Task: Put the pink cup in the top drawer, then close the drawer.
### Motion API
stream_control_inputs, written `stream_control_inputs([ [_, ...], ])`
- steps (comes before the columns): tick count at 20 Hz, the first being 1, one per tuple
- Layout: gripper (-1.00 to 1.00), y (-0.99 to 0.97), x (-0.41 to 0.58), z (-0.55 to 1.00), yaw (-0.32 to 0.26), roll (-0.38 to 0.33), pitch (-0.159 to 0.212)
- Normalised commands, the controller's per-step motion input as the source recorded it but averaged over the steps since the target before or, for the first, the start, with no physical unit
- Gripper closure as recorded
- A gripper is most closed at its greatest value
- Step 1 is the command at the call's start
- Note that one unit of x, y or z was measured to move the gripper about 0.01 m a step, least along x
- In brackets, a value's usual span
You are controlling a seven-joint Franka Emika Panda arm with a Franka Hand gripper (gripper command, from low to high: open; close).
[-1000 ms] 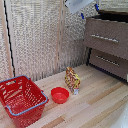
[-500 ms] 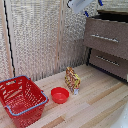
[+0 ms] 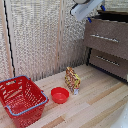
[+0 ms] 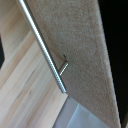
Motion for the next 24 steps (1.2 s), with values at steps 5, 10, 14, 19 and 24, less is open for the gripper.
stream_control_inputs([
  [5, -1.00, 0.00, -0.257, -0.38, 0.222, -0.309, 0.071],
  [10, -1.00, 0.00, -0.188, -0.26, 0.210, -0.350, 0.092],
  [14, -1.00, -0.01, -0.158, -0.23, 0.200, -0.367, 0.081],
  [19, -1.00, -0.03, -0.178, -0.19, 0.185, -0.375, 0.057],
  [24, -1.00, -0.01, -0.191, -0.25, 0.186, -0.359, 0.066],
])
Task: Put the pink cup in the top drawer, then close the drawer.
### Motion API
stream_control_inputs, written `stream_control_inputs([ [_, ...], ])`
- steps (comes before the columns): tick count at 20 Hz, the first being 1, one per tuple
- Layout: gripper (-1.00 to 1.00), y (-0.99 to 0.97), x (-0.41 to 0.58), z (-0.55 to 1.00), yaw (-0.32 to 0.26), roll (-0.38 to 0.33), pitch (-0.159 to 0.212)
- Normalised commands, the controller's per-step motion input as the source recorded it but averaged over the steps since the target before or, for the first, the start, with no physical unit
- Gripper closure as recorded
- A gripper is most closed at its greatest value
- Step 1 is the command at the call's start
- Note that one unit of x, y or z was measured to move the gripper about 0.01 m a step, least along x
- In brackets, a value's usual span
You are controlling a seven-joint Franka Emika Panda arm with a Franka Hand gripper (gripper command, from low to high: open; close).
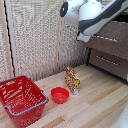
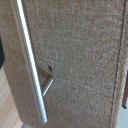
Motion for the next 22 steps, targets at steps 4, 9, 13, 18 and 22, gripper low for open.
stream_control_inputs([
  [4, -1.00, 0.00, -0.156, -0.38, 0.163, -0.273, 0.027],
  [9, -1.00, -0.09, 0.002, -0.37, 0.080, -0.054, -0.046],
  [13, -1.00, -0.33, 0.067, -0.05, 0.043, 0.001, -0.114],
  [18, -1.00, -0.23, 0.000, 0.26, -0.006, -0.020, -0.143],
  [22, -1.00, -0.08, 0.000, 0.21, -0.001, -0.072, -0.117],
])
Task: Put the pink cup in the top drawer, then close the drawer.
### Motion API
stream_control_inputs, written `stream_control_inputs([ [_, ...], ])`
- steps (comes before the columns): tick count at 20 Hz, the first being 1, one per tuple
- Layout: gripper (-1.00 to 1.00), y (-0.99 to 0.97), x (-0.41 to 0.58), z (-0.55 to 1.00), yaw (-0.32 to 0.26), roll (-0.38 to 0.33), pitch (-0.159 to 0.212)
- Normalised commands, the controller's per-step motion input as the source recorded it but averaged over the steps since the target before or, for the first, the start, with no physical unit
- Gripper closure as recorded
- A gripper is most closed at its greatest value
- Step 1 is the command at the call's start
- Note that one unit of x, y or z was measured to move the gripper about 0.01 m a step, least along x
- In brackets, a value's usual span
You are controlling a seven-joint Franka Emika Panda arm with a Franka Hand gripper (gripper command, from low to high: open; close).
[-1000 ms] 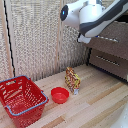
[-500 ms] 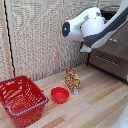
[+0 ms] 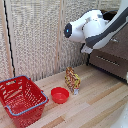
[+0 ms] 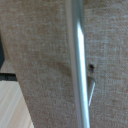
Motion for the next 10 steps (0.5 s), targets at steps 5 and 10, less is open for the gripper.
stream_control_inputs([
  [5, 1.00, -0.15, 0.021, 0.05, 0.003, -0.156, -0.018],
  [10, 1.00, -0.37, 0.035, 0.00, 0.023, -0.104, 0.064],
])
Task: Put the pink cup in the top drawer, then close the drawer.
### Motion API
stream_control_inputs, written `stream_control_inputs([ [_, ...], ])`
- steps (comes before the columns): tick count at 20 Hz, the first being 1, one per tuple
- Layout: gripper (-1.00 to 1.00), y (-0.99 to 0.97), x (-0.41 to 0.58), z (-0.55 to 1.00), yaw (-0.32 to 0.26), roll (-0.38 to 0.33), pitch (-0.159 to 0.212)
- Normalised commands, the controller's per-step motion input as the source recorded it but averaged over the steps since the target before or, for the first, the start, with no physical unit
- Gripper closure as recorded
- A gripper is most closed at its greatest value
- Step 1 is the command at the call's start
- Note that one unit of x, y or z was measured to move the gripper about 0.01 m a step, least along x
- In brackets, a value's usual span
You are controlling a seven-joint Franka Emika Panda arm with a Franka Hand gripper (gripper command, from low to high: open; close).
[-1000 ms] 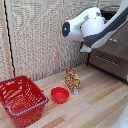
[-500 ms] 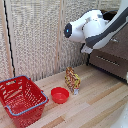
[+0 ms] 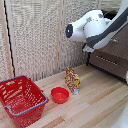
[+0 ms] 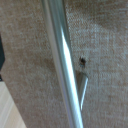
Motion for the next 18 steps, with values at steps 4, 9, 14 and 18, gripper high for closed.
stream_control_inputs([
  [4, 1.00, -0.35, 0.000, 0.00, 0.031, -0.077, 0.077],
  [9, 1.00, -0.13, -0.007, 0.00, 0.005, -0.109, 0.054],
  [14, 1.00, 0.00, -0.023, 0.01, -0.001, -0.162, 0.023],
  [18, 1.00, -0.15, 0.005, 0.16, -0.016, -0.228, 0.020],
])
